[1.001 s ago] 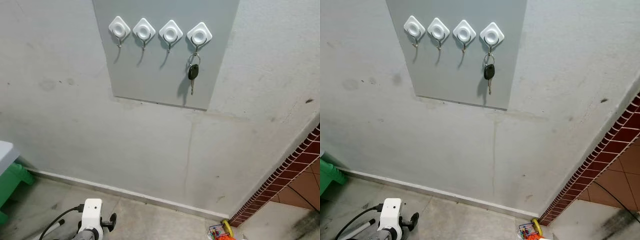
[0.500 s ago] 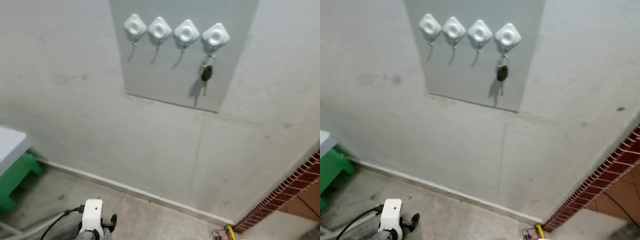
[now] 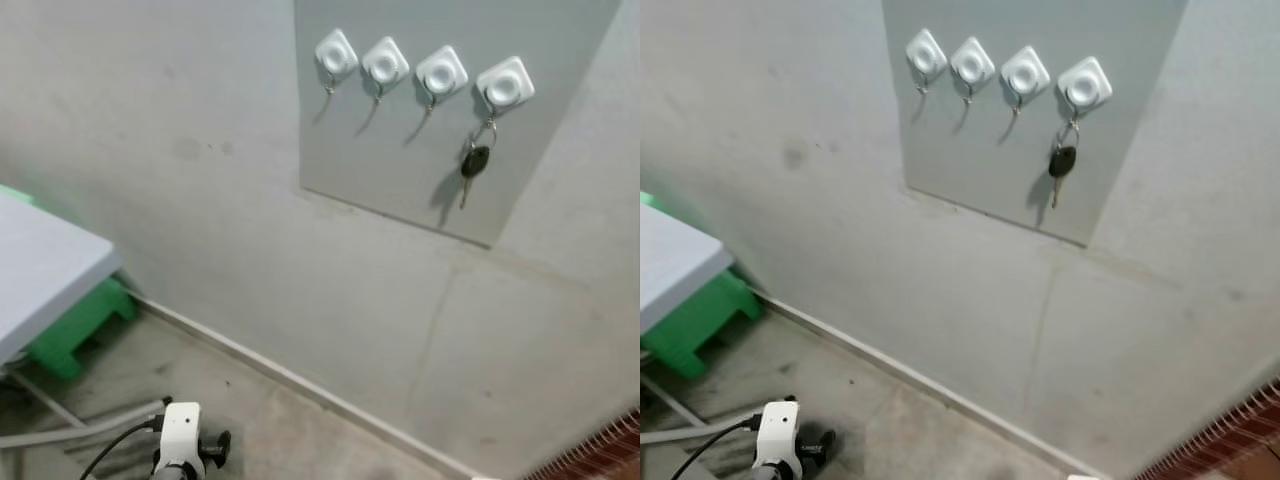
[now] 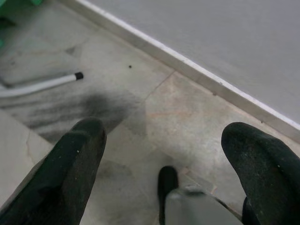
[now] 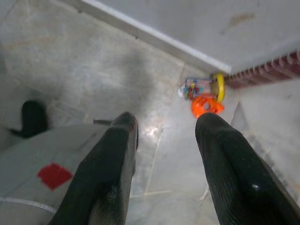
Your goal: Hang keys on a hook
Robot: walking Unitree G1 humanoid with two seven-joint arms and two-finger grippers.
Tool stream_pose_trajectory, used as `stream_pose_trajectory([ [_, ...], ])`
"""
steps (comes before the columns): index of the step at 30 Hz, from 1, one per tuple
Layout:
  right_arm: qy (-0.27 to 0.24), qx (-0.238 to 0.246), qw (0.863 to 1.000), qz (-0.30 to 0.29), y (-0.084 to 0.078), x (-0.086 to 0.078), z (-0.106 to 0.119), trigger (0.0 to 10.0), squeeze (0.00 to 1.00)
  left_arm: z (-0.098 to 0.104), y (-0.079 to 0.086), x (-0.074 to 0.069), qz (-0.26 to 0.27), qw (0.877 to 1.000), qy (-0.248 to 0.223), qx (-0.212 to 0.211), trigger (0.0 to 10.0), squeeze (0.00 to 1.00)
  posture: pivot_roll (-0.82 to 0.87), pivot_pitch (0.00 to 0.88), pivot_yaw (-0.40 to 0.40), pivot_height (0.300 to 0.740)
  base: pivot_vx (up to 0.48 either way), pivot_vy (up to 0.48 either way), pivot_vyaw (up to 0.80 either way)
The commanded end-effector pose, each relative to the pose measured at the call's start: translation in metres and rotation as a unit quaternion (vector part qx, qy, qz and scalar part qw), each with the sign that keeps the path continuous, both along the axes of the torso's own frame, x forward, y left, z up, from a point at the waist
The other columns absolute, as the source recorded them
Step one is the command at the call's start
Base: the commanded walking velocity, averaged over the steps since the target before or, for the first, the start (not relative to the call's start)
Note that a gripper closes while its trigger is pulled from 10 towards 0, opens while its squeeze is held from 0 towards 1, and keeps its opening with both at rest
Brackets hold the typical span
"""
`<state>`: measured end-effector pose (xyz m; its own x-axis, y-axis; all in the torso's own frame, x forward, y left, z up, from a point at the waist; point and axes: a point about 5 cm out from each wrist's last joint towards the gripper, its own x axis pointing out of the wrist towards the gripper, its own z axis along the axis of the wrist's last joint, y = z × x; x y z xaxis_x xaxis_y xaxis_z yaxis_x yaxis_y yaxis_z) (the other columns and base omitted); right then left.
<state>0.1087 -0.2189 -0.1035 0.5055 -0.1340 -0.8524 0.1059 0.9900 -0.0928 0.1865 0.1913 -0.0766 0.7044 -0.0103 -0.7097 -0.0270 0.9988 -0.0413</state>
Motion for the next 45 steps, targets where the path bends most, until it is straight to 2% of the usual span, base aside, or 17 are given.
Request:
stream_pose_trajectory([
  [1, 0.005, 0.007, 1.0, -0.001, 0.006, -0.001, -0.002, 10.0, 0.0, 0.0, 0.009, -0.002, -0.001, 1.0, 0.003, 0.021, 10.0, 0.0, -0.05, 0.0, 0.028, 0.74, 0.0, 0.0, 0.8],
  [38, 0.021, 0.01, 1.0, 0.005, 0.009, -0.012, -0.005, 10.0, 0.0, -0.003, 0.011, -0.009, -0.015, 0.999, 0.016, 0.038, 10.0, 0.0, -0.04, 0.0, 0.024, 0.74, 0.0, 0.0, 0.8],
  [45, 0.021, 0.01, 1.0, 0.003, 0.007, -0.012, -0.005, 10.0, 0.0, -0.003, 0.011, -0.008, -0.001, 0.999, 0.019, 0.029, 10.0, 0.0, -0.04, 0.0, 0.019, 0.74, 0.0, 0.0, 0.8],
])
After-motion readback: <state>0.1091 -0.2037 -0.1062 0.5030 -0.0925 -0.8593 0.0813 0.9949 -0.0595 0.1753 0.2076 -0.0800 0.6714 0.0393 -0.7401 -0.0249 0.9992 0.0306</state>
